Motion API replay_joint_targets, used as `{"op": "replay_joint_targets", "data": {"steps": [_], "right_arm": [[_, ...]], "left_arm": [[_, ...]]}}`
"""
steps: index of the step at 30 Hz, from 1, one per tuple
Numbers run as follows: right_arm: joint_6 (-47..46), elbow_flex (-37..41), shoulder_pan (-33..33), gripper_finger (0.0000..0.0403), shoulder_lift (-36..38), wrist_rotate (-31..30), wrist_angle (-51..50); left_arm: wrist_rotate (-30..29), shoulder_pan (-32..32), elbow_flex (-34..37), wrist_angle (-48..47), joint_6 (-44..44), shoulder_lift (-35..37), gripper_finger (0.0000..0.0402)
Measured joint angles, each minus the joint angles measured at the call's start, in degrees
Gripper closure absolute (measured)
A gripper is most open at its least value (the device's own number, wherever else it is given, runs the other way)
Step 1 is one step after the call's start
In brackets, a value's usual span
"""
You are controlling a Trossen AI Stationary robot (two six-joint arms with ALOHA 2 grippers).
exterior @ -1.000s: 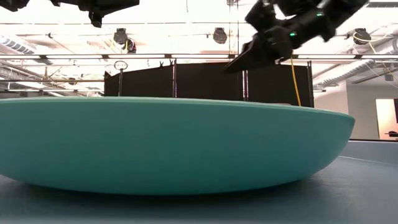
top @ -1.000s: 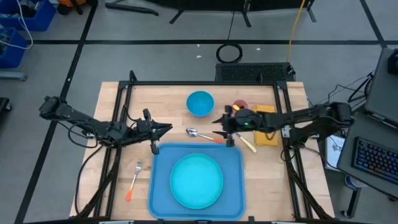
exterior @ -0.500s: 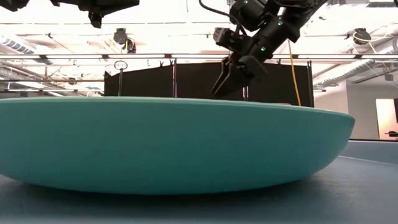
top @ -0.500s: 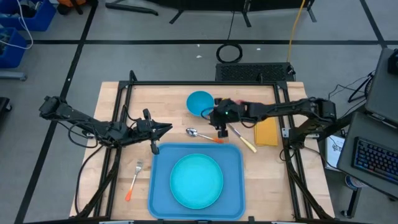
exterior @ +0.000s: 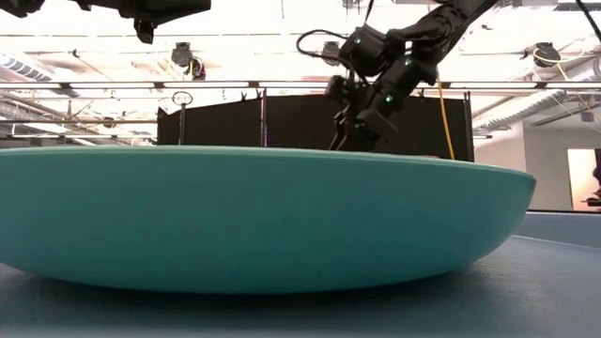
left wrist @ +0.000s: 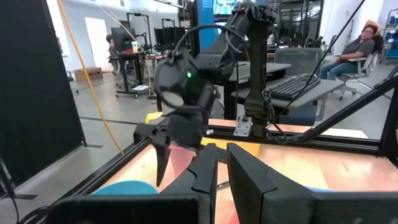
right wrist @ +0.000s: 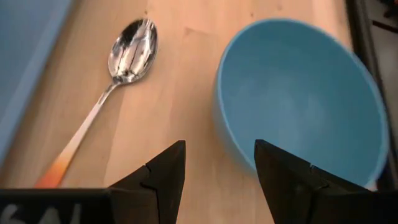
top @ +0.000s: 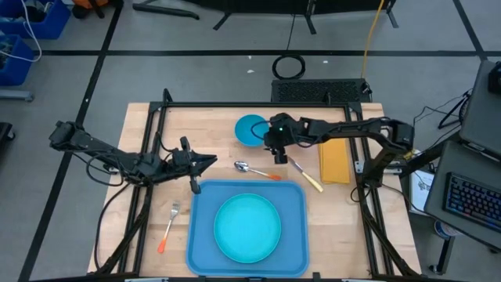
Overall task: Set up tray
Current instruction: Put the blue bowl on top of the green plate on the blue tray
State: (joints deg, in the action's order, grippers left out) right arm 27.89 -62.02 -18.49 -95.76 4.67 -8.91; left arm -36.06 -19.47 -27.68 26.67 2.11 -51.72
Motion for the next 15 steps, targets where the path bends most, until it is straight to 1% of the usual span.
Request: {"op": "replay_joint_targets", "data": {"steps": [7, 9, 11, 15], "right_arm": [[1.1, -2.1, 0.0, 0.0222, -3.7, -0.3, 1.0], [1.6, -2.8, 0.0, 0.0222, -4.7, -1.8, 0.9], [1.8, -3.3, 0.0, 0.0222, -5.2, -3.2, 0.8], [1.8, -3.6, -0.2, 0.0222, -5.4, -3.1, 0.9]], "left_arm": [[0.0, 0.2, 0.0, 0.1, 0.3, 0.0, 0.0360], [0.0, 0.3, 0.0, 0.0, 0.2, 0.0, 0.0360], [0.0, 0.2, 0.0, 0.0, -0.2, 0.0, 0.0360], [0.0, 0.2, 0.0, 0.0, -0.8, 0.0, 0.0360]]}}
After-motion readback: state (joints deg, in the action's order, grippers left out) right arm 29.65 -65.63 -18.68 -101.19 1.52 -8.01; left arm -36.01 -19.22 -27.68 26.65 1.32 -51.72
